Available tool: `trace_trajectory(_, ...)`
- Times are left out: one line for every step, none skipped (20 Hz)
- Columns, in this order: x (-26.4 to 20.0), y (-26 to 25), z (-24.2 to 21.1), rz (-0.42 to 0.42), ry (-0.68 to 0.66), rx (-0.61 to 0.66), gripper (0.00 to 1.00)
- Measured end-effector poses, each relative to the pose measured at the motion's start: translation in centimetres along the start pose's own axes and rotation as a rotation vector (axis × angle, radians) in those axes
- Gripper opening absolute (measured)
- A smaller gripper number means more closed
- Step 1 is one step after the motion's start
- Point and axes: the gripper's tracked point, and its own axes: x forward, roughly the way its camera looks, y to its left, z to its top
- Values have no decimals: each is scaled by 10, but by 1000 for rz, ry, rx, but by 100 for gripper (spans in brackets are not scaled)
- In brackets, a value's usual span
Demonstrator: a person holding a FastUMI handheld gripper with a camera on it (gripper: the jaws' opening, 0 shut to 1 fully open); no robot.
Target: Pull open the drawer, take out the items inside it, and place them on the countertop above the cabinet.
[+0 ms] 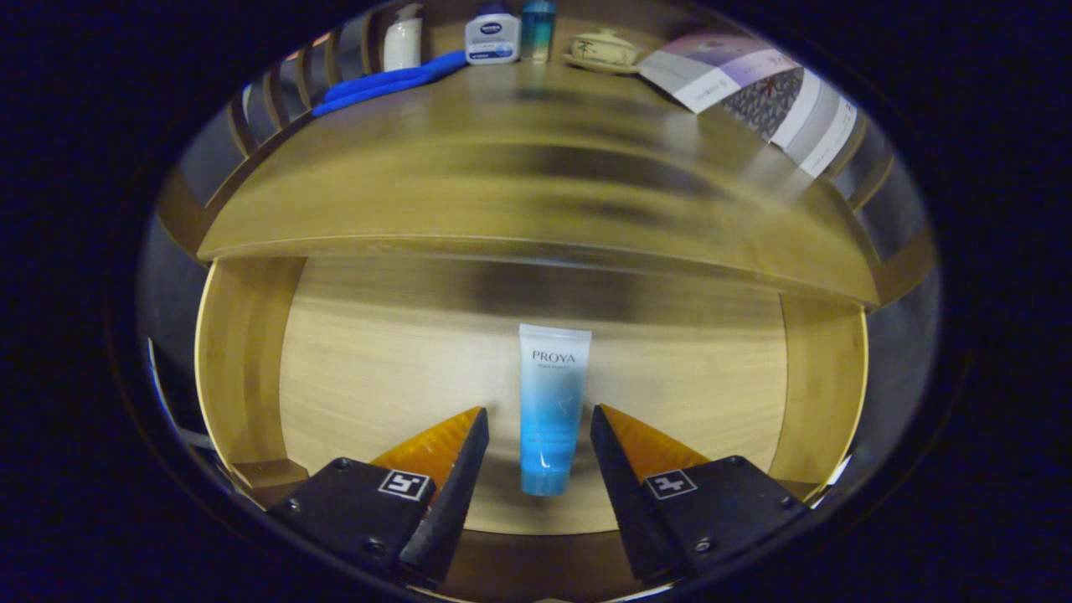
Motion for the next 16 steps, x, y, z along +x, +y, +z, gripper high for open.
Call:
trace_trajectory(3,-1,-3,8,23,10,78)
trace_trajectory(8,-2,-4,15,43,22,77)
trace_trajectory(10,-2,-8,19,65,32,77)
trace_trajectory(12,-2,-10,24,81,38,77)
trace_trajectory(14,-2,-11,26,89,38,77)
trace_trajectory(14,-1,-12,25,98,39,76)
trace_trajectory(15,-1,-14,21,108,40,76)
trace_trajectory(16,0,-15,19,119,42,72)
trace_trajectory(16,-1,-16,15,123,46,67)
trace_trajectory(18,-5,-16,9,126,51,63)
trace_trajectory(18,-5,-16,11,131,52,58)
trace_trajectory(18,-5,-15,15,130,49,54)
trace_trajectory(19,-6,-15,17,129,48,49)
trace_trajectory(16,-5,-15,16,124,51,48)
trace_trajectory(14,-4,-13,22,109,53,47)
trace_trajectory(12,-4,-10,28,88,57,46)
